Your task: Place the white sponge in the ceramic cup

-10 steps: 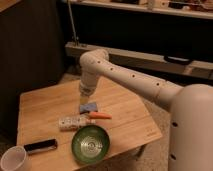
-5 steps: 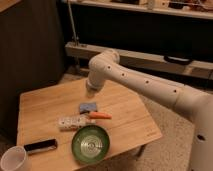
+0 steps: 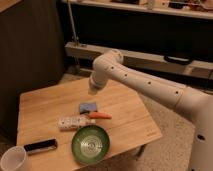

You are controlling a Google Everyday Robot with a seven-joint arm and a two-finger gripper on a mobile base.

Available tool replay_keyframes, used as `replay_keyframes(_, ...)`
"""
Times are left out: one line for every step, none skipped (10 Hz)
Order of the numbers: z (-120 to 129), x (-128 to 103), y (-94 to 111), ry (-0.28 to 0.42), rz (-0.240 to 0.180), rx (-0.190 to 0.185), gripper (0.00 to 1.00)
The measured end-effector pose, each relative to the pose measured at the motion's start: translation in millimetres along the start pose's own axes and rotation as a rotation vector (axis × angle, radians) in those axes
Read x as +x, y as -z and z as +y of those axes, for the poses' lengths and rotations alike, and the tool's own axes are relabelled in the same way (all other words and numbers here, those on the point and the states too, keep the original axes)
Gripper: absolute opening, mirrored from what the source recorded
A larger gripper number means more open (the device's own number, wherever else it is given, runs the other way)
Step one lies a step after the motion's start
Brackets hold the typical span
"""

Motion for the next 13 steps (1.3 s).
replay_keyframes(-3.8, 5.0, -5.1, 0.060, 0.051, 0.010, 0.03)
replay_keyframes(-9.6, 7.6, -11.6, 0.125, 0.088, 0.017, 0.11)
replay_keyframes(-14.8, 8.8, -18.6, 0.167, 0.107, 0.023, 0.19)
replay_keyframes(-19.3, 11.7, -27.3, 0.189, 0.115, 0.033, 0.31)
replay_keyframes(-22.2, 17.5, -33.5, 0.203, 0.115, 0.040, 0.42)
replay_keyframes(-22.5, 21.5, -37.5, 0.215, 0.107, 0.042, 0.51)
replay_keyframes(-22.1, 26.0, -42.8, 0.223, 0.090, 0.045, 0.63)
replay_keyframes(-20.5, 28.4, -47.0, 0.226, 0.074, 0.046, 0.73)
replay_keyframes(-19.0, 28.8, -49.7, 0.226, 0.062, 0.048, 0.78)
replay_keyframes(-18.0, 27.0, -56.2, 0.227, 0.039, 0.054, 0.80)
replay_keyframes(-18.6, 24.8, -67.1, 0.233, 0.014, 0.065, 0.80)
replay_keyframes(-20.4, 20.1, -78.5, 0.234, 0.001, 0.077, 0.80)
replay_keyframes(-21.5, 15.9, -86.0, 0.232, -0.003, 0.086, 0.80)
